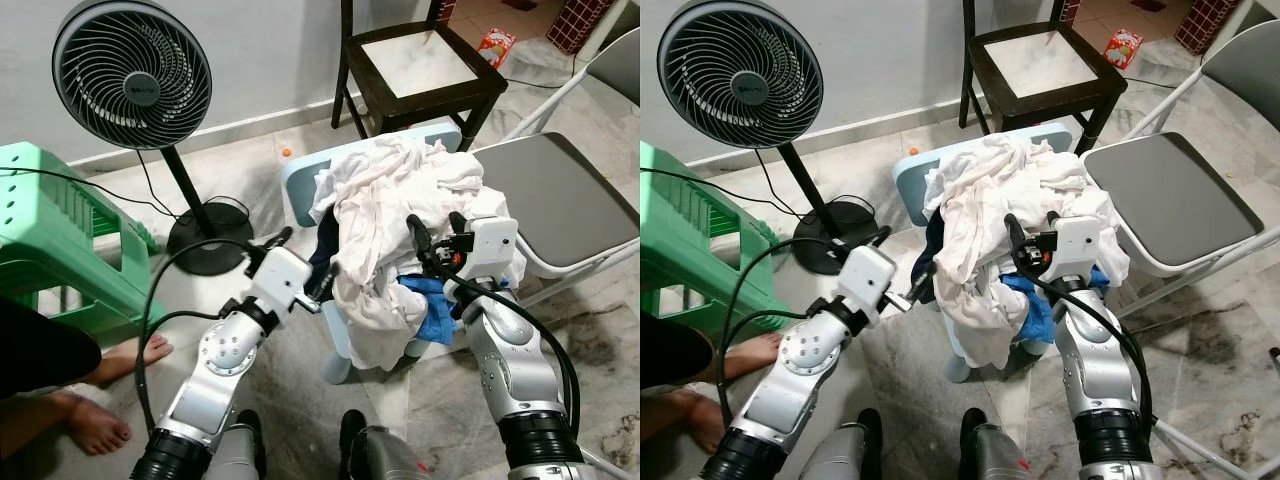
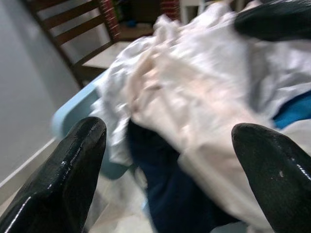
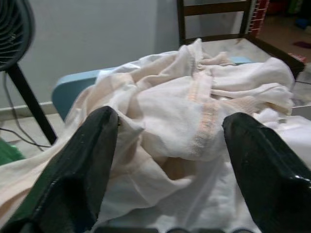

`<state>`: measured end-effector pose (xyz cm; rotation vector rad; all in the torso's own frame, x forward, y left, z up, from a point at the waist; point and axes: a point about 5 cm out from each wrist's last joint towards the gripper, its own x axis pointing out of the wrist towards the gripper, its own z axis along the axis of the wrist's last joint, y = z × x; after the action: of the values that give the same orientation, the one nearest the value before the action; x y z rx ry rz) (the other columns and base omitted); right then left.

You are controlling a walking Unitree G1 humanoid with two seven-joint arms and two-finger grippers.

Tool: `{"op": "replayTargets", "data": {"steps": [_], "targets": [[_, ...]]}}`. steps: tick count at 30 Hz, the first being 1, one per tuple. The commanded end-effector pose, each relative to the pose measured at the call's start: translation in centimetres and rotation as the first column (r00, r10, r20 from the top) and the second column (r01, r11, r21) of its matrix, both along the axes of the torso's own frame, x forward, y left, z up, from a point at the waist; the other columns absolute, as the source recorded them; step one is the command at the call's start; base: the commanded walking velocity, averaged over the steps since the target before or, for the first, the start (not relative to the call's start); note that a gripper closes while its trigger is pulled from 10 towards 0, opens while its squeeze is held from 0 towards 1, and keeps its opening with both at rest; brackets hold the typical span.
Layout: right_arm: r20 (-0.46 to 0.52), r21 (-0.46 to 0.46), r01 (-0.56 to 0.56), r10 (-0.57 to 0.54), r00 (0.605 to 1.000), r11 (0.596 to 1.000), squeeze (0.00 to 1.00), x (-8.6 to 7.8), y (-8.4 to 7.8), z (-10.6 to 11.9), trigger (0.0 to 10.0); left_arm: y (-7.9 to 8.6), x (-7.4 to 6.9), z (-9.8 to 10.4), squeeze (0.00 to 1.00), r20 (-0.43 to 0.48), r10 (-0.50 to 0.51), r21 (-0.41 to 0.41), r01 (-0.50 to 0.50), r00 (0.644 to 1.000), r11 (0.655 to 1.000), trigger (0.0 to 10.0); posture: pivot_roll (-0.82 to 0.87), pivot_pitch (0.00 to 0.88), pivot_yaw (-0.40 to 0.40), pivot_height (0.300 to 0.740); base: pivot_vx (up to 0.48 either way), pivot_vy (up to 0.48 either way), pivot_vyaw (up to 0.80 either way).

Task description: Hang hanger

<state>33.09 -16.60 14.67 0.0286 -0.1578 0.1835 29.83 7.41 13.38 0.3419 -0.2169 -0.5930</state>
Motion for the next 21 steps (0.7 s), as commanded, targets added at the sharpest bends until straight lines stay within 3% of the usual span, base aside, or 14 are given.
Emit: {"op": "replayTargets", "data": {"steps": [1, 5, 6, 9, 15, 21], "targets": [[-0.023, -0.011, 0.034, -0.034, 0.999, 0.999, 1.0, -0.5, -0.6, -0.9, 10.0, -0.5, -0.6, -1.0, 0.0, -0.027, -0.033, 0.02, 0.034, 0.999, 0.999, 10.0, 0.19, 0.328, -0.032, 0.74, 0.0, 0.0, 0.0], [-0.023, -0.016, 0.071, -0.072, 0.997, 0.997, 1.0, -0.5, -1.2, -0.9, 10.0, -0.7, -1.0, -2.0, 0.0, -0.044, -0.059, 0.069, 0.062, 0.997, 0.996, 10.0, 0.19, 0.33, -0.028, 0.74, 0.0, 0.0, 0.0], [-0.018, -0.019, 0.082, -0.083, 0.996, 0.996, 1.0, -0.5, -1.3, -0.8, 10.0, -0.6, -0.9, -2.9, 0.0, -0.055, -0.056, 0.134, 0.063, 0.997, 0.989, 10.0, 0.19, 0.332, -0.028, 0.74, 0.0, 0.0, 0.0], [0.001, -0.028, 0.086, -0.086, 0.996, 0.996, 1.0, -0.4, -1.1, -0.2, 10.0, -0.1, -0.1, -4.0, 0.0, -0.084, -0.02, 0.196, 0.036, 0.996, 0.98, 10.0, 0.18, 0.335, -0.027, 0.74, 0.0, 0.0, 0.0], [0.022, -0.042, 0.092, -0.092, 0.996, 0.995, 1.0, -0.8, -0.9, 0.1, 10.0, 0.2, 1.8, -3.2, 0.0, -0.042, 0.041, 0.189, -0.032, 0.998, 0.981, 10.0, 0.17, 0.339, -0.026, 0.74, 0.0, 0.0, 0.0], [0.018, -0.048, 0.092, -0.091, 0.996, 0.995, 1.0, -1.6, -0.9, -0.2, 10.0, -0.4, 2.4, -2.2, 0.0, -0.008, 0.035, 0.151, -0.033, 0.999, 0.988, 10.0, 0.16, 0.34, -0.022, 0.74, 0.0, 0.0, 0.0]]}}
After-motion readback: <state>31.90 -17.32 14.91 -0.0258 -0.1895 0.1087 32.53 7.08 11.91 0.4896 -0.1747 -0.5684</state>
